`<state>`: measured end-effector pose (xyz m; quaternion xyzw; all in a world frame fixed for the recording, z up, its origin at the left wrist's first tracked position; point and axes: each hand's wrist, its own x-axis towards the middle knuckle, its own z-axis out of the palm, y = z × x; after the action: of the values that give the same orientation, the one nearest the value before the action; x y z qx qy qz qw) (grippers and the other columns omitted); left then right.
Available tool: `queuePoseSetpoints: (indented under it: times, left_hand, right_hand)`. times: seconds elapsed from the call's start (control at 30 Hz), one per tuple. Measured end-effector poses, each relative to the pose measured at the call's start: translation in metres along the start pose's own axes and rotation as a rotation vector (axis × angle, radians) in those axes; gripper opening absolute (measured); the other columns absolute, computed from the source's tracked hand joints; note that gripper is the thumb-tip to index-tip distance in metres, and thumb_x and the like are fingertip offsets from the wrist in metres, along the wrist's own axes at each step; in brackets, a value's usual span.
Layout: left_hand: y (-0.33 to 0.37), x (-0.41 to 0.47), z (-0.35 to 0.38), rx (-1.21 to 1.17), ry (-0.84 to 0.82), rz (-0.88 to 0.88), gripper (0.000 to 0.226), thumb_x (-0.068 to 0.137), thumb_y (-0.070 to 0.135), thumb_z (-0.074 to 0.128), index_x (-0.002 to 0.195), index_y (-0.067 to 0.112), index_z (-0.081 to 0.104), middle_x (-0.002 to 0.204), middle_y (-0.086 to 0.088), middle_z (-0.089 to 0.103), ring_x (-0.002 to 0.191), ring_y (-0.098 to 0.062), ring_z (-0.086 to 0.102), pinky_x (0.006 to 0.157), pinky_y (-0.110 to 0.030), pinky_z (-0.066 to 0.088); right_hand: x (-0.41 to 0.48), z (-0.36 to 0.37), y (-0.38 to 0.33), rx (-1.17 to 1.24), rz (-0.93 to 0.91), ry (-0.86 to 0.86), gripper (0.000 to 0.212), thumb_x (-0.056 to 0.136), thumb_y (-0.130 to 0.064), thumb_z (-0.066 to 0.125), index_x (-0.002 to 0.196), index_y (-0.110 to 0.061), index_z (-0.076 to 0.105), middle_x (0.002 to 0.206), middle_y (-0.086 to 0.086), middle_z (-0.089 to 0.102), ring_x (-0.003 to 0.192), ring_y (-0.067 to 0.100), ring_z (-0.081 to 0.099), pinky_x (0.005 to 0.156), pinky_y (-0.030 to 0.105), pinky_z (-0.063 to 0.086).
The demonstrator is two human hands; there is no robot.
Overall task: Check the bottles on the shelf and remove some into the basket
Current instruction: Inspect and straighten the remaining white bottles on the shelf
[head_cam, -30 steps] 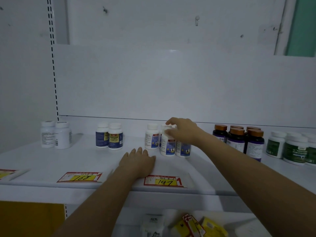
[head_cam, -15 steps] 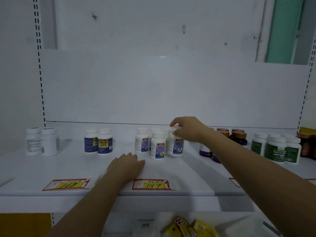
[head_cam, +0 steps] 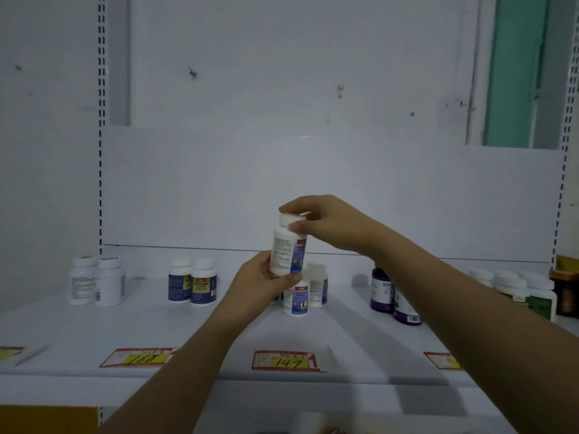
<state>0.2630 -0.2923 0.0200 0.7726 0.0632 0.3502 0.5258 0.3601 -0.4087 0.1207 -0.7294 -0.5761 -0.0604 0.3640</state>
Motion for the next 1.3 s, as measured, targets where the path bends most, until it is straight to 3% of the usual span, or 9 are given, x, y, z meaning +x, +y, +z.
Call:
queuePoseSetpoints:
  times: [0.13, 0.2, 0.33, 0.57, 0.77, 0.97, 1.07, 1.17, 1.3]
  left_hand:
    - [-0.006, -0.005, 0.006, 0.039, 0.106, -0.022, 0.043, 0.076, 0.017, 0.075, 0.113, 0.022, 0.053, 0.118, 0.004, 0.062, 0.1, -0.012, 0.062, 0.085, -0.026, 0.052]
    - [-0.006, -0.008, 0.011, 0.054, 0.179, -0.026, 0.043, 0.074, 0.018, 0.077, 0.108, 0.023, 0.05, 0.109, 0.005, 0.061, 0.094, -0.011, 0.061, 0.079, -0.022, 0.051]
    - [-0.001, -0.009, 0.014, 0.088, 0.18, -0.058, 0.043, 0.077, 0.023, 0.074, 0.106, 0.024, 0.043, 0.099, 0.01, 0.052, 0.086, -0.006, 0.054, 0.067, -0.014, 0.045]
    - [0.006, -0.011, 0.006, 0.007, 0.069, -0.058, 0.039, 0.082, 0.022, 0.069, 0.114, 0.02, 0.047, 0.109, 0.006, 0.057, 0.091, -0.006, 0.058, 0.066, -0.013, 0.048]
    - [0.011, -0.014, 0.011, 0.136, 0.183, -0.042, 0.043, 0.079, 0.025, 0.073, 0.107, 0.022, 0.041, 0.103, 0.008, 0.051, 0.08, -0.004, 0.053, 0.062, -0.011, 0.043]
    - [0.016, -0.016, 0.006, 0.083, 0.08, -0.056, 0.042, 0.081, 0.027, 0.07, 0.113, 0.021, 0.043, 0.107, 0.007, 0.053, 0.086, -0.003, 0.055, 0.063, -0.009, 0.043]
    - [0.014, -0.018, 0.007, 0.096, 0.177, -0.048, 0.044, 0.078, 0.025, 0.074, 0.108, 0.021, 0.042, 0.105, 0.005, 0.053, 0.086, -0.007, 0.054, 0.063, -0.011, 0.043]
    - [0.016, -0.02, 0.009, 0.157, 0.237, -0.052, 0.047, 0.077, 0.026, 0.075, 0.106, 0.021, 0.039, 0.103, 0.005, 0.05, 0.086, -0.009, 0.052, 0.068, -0.014, 0.042]
    - [0.019, -0.019, 0.008, 0.148, 0.164, -0.092, 0.046, 0.078, 0.027, 0.074, 0.107, 0.021, 0.038, 0.104, 0.006, 0.05, 0.084, -0.006, 0.052, 0.068, -0.015, 0.043]
  right_hand:
    - [-0.003, 0.011, 0.002, 0.084, 0.097, 0.103, 0.045, 0.086, -0.043, 0.064, 0.127, -0.026, 0.055, 0.127, -0.006, 0.056, 0.106, 0.01, 0.057, 0.075, 0.019, 0.044]
    - [-0.002, 0.019, 0.006, 0.054, 0.183, 0.136, 0.056, 0.079, -0.053, 0.066, 0.123, -0.021, 0.054, 0.117, -0.001, 0.058, 0.102, 0.015, 0.059, 0.081, 0.027, 0.05]
    - [0.002, 0.026, 0.01, 0.199, 0.248, 0.17, 0.05, 0.076, -0.045, 0.074, 0.112, -0.014, 0.058, 0.108, 0.005, 0.064, 0.095, 0.019, 0.065, 0.089, 0.039, 0.055]
    - [0.005, 0.022, 0.007, 0.352, 0.188, 0.045, 0.037, 0.087, -0.027, 0.066, 0.121, -0.014, 0.058, 0.109, 0.004, 0.064, 0.101, 0.017, 0.064, 0.098, 0.037, 0.049]
    - [0.006, 0.029, 0.005, 0.268, 0.211, 0.181, 0.043, 0.077, -0.043, 0.074, 0.105, -0.011, 0.067, 0.104, 0.004, 0.067, 0.099, 0.022, 0.064, 0.092, 0.042, 0.053]
    - [0.003, 0.02, 0.006, 0.385, 0.177, 0.085, 0.045, 0.089, -0.028, 0.064, 0.127, -0.005, 0.058, 0.125, 0.008, 0.06, 0.116, 0.022, 0.056, 0.106, 0.042, 0.042]
    - [0.001, 0.022, 0.007, 0.377, 0.201, 0.05, 0.054, 0.087, -0.04, 0.064, 0.134, -0.016, 0.052, 0.134, -0.003, 0.053, 0.124, 0.014, 0.048, 0.109, 0.039, 0.037]
    - [0.001, 0.025, 0.004, 0.277, 0.211, 0.164, 0.061, 0.078, -0.05, 0.07, 0.128, -0.019, 0.053, 0.122, -0.003, 0.057, 0.113, 0.015, 0.054, 0.101, 0.037, 0.046]
    - [0.001, 0.022, 0.003, 0.384, 0.205, 0.18, 0.04, 0.081, -0.034, 0.072, 0.116, -0.021, 0.058, 0.109, 0.002, 0.062, 0.105, 0.018, 0.061, 0.098, 0.041, 0.049]
